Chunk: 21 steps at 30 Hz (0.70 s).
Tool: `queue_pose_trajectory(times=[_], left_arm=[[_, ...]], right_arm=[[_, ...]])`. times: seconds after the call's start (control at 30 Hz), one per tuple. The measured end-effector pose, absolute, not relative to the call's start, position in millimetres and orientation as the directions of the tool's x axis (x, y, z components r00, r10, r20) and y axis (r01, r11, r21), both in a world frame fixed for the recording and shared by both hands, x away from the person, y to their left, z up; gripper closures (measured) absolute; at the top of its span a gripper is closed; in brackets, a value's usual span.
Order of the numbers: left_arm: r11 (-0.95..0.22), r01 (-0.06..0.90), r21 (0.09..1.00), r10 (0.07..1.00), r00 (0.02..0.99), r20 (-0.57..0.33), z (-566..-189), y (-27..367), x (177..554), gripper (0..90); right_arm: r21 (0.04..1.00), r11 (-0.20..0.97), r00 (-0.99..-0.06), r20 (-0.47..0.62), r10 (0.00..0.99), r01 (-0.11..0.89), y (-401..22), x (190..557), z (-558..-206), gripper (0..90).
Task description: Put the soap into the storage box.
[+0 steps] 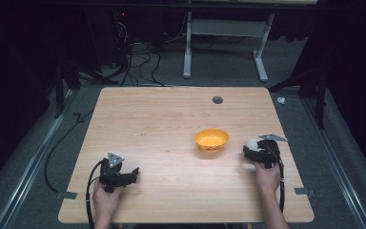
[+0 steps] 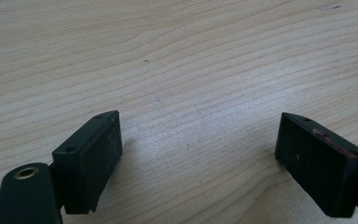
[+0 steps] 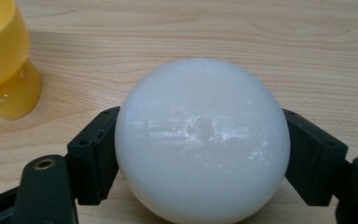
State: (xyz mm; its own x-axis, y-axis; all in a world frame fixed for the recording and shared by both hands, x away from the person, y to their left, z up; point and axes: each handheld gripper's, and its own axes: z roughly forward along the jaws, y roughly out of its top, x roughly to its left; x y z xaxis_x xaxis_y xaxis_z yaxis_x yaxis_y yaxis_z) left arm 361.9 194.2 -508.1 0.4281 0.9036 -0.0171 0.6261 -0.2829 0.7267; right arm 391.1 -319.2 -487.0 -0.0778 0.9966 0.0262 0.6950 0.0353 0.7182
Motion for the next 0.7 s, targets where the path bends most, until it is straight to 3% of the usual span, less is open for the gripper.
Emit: queue_pose_trajectory(times=[0.7], left_arm=[[-0.283, 0.626, 0.727, 0.904, 0.428, -0.017, -508, 194, 362, 15.1]], right_arm=[[0.738, 0.068, -0.124, 0.022, 0.992, 0.672, -312, 386, -467, 23.1]])
